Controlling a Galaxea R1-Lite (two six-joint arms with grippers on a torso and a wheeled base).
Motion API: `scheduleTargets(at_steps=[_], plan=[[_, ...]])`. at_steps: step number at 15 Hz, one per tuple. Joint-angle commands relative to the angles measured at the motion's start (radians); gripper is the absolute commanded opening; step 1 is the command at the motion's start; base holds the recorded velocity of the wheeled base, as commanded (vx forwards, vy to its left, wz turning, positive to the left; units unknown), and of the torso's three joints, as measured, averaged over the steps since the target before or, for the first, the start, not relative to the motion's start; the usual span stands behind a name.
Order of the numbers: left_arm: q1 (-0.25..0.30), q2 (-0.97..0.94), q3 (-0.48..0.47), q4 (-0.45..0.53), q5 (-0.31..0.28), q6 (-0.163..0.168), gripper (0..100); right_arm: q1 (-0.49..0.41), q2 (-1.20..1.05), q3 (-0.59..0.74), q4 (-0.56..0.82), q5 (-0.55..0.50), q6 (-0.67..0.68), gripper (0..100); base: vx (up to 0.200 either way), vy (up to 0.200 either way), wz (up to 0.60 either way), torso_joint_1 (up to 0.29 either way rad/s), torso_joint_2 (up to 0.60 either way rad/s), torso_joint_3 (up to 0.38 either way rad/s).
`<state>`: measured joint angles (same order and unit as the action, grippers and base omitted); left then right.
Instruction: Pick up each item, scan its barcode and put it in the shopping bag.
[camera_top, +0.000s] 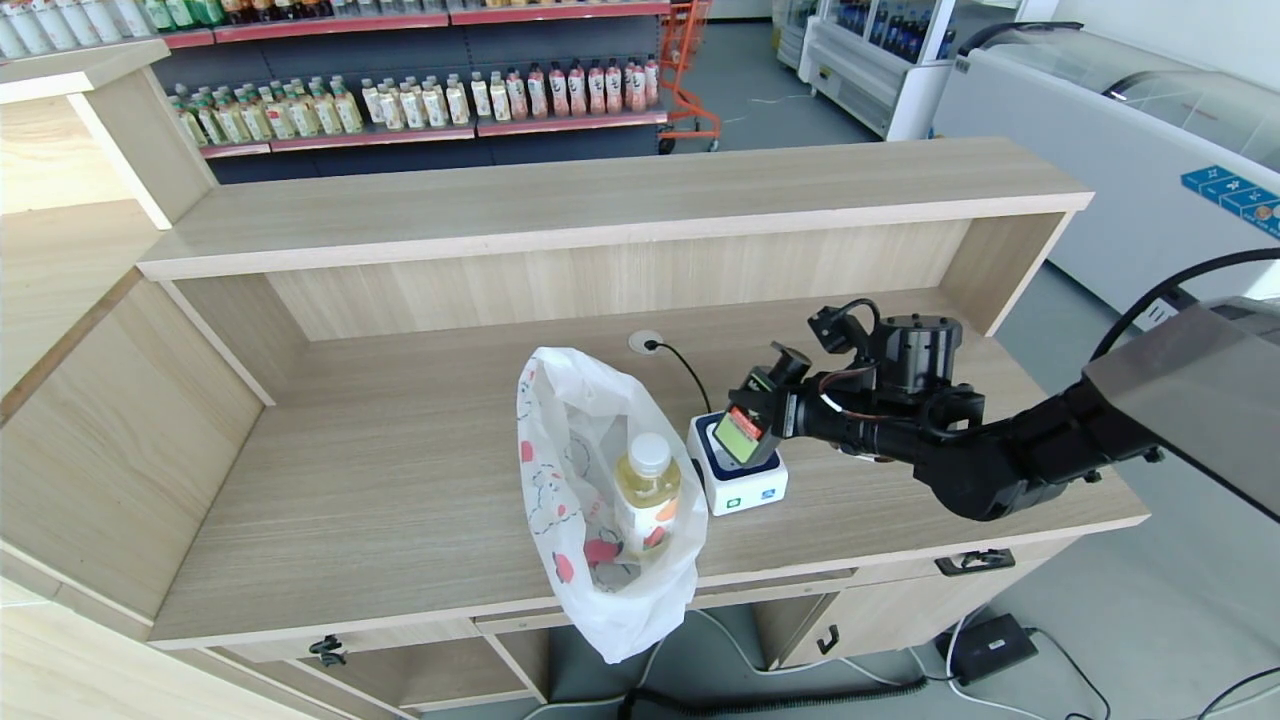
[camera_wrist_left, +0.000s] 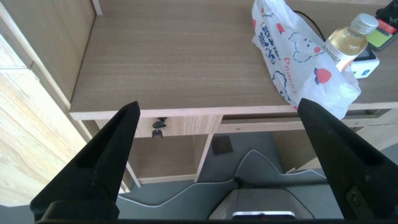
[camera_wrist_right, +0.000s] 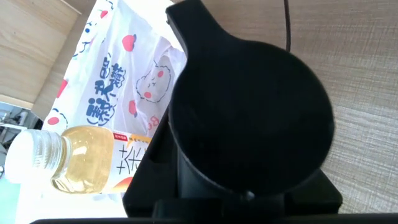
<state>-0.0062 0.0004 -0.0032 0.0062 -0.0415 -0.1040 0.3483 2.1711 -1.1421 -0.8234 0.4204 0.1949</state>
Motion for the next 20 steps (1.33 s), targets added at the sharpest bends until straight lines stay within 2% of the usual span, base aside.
scheduleTargets(at_steps=[1,5,20], plan=[[0.0,0.0,0.0,0.0,0.0,0.0,100,0.014,0.015,-0.013,0.0,-0.002,0.001,0,0.0,0.0,0.0,0.0,0.0,0.0],[0.0,0.0,0.0,0.0,0.0,0.0,100,0.024,0.044,-0.064,0.001,-0.006,0.0,0,0.0,0.0,0.0,0.0,0.0,0.0],[0.0,0.0,0.0,0.0,0.0,0.0,100,0.029,0.101,-0.099,-0.003,-0.017,0.0,0,0.0,0.0,0.0,0.0,0.0,0.0]])
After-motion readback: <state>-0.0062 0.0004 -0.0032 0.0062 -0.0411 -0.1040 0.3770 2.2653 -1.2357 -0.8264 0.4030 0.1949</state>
